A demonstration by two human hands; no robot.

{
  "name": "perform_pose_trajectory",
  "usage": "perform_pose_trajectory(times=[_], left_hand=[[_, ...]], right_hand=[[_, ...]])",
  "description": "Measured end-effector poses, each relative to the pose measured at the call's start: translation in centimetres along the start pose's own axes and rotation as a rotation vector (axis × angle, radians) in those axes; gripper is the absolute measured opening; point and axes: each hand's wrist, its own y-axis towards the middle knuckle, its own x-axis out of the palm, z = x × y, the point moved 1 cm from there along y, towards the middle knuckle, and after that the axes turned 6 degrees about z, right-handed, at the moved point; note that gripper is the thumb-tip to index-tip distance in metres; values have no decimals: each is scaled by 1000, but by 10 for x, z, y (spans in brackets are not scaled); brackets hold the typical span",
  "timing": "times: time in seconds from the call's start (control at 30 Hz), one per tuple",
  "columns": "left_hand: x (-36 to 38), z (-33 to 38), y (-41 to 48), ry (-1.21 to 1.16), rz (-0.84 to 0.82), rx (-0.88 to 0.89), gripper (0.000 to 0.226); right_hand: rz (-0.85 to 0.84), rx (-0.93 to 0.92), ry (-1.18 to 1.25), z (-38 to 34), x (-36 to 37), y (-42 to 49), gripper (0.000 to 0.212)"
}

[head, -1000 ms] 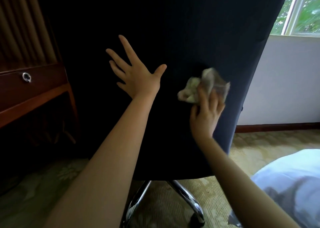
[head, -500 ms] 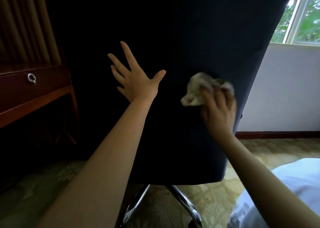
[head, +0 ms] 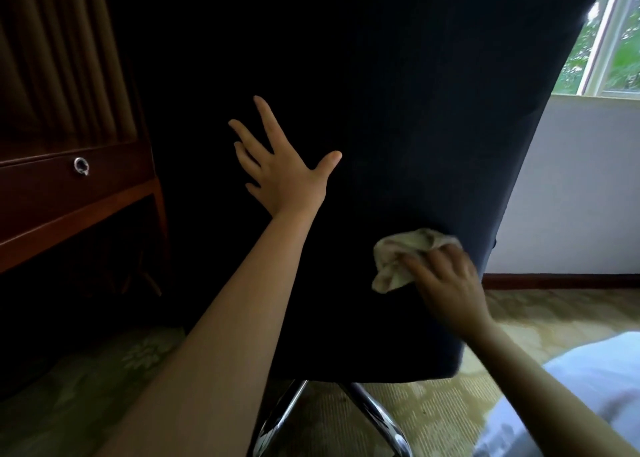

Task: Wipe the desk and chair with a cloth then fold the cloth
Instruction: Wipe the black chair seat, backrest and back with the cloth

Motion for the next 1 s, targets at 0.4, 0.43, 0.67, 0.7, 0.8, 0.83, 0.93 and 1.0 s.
perform_pose_trajectory(times=[0.4, 0.43, 0.67, 0.7, 0.8, 0.83, 0.93, 1.0], left_hand=[[2, 0, -1, 9, 15, -1, 112], [2, 0, -1, 5, 21, -4, 111], [1, 1, -3, -9, -1, -32, 112], [1, 1, -3, -7, 1, -32, 112], [1, -3, -5, -9, 2, -38, 110], [1, -4, -5, -9, 3, -37, 110], [3, -4, -8, -9, 20, -34, 108], [4, -3, -9, -10, 26, -38, 107]], right_hand=[[85, 728, 95, -23, 0, -17, 68], [-9, 627, 64, -39, 4, -38, 72], [-366, 178, 180, -88, 10, -141, 35], [-389, 141, 180, -83, 10, -140, 32], [-287, 94, 141, -56, 5, -108, 30], [-218, 95, 113, -42, 2, -87, 33], [-28, 130, 11, 8, -18, -15, 39], [51, 181, -2, 34, -31, 24, 41]])
